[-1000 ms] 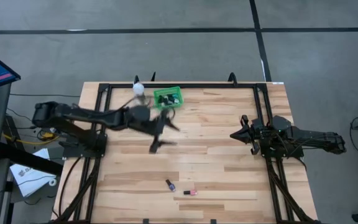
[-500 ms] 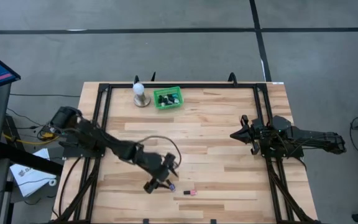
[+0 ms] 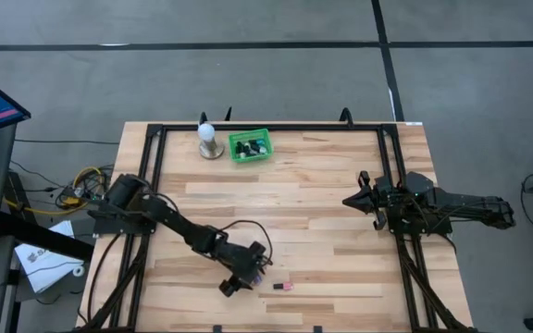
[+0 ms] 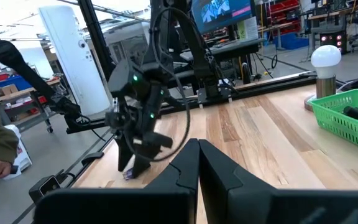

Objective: Pick & Place Nail Polish
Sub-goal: Put the violet nail polish into the green bin, then put the pink nail polish into the green bin

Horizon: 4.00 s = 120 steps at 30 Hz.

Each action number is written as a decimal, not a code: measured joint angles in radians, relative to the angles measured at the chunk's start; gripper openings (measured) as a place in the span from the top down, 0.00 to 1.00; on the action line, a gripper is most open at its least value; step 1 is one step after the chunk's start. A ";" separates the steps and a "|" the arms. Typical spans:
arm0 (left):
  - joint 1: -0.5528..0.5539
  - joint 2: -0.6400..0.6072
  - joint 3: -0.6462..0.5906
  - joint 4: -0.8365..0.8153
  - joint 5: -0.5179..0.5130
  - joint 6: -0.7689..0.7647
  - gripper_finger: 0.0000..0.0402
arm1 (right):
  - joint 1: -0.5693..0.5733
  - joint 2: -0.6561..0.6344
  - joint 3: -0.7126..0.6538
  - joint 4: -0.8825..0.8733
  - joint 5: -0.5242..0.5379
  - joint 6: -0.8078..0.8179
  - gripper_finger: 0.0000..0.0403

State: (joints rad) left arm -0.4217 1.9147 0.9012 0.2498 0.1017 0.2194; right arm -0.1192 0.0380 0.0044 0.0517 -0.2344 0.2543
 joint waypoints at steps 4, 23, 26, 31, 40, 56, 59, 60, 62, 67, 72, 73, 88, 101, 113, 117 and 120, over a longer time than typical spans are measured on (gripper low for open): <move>0.013 0.042 0.002 0.020 0.032 -0.061 0.31 | 0.000 0.000 0.000 0.000 0.000 0.000 1.00; 0.003 0.102 -0.206 0.411 -0.020 -0.224 0.71 | 0.000 0.000 0.000 0.000 0.000 0.000 1.00; 0.003 0.102 -0.207 0.415 -0.030 -0.226 0.73 | 0.000 0.000 0.000 0.000 0.000 0.000 1.00; 0.012 0.077 -0.210 0.401 -0.075 -0.268 0.73 | 0.000 0.000 0.000 0.000 0.000 0.000 1.00; 0.132 -0.099 -0.220 0.344 -0.320 -0.303 0.73 | 0.000 0.000 0.000 0.000 0.000 0.000 1.00; 0.702 -0.407 -0.213 0.358 -0.490 -0.195 0.73 | 0.000 0.000 0.000 0.000 0.000 0.000 1.00; 0.771 -0.399 -0.201 0.361 -0.413 -0.198 0.73 | 0.000 0.000 0.000 0.000 0.000 0.000 1.00; 0.784 -0.390 -0.196 0.362 -0.407 -0.197 0.73 | 0.000 0.000 0.000 0.000 0.000 0.000 1.00; 0.804 -0.371 -0.192 0.357 -0.405 -0.197 0.73 | 0.000 0.000 0.000 0.000 0.000 0.000 1.00; 0.817 -0.293 -0.156 0.360 -0.414 -0.197 0.73 | 0.000 0.000 0.000 0.000 0.000 0.000 1.00; 0.816 -0.196 -0.116 0.361 -0.484 -0.198 0.73 | 0.000 0.000 0.000 0.000 0.000 0.000 1.00; 0.816 -0.181 -0.111 0.360 -0.496 -0.198 0.73 | 0.000 0.000 0.000 0.000 0.000 0.000 1.00; 0.835 -0.083 -0.095 0.351 -0.576 -0.202 0.72 | 0.000 0.000 0.000 0.000 0.000 0.000 1.00; 0.850 -0.083 -0.095 0.295 -0.576 -0.260 0.70 | 0.000 0.000 0.000 0.000 0.000 0.000 1.00; 0.853 -0.089 -0.095 0.289 -0.523 -0.248 0.40 | 0.000 0.000 0.000 0.000 0.000 0.000 1.00; 0.825 -0.146 -0.096 0.284 -0.510 -0.246 0.33 | 0.000 0.000 0.000 0.000 0.000 0.000 1.00; 0.770 -0.234 -0.096 0.288 -0.419 -0.245 0.32 | 0.000 0.000 0.000 0.000 0.000 0.000 1.00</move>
State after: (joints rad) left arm 0.3481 1.6812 0.8051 0.5378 -0.3170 -0.0253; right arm -0.1195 0.0383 0.0047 0.0515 -0.2346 0.2543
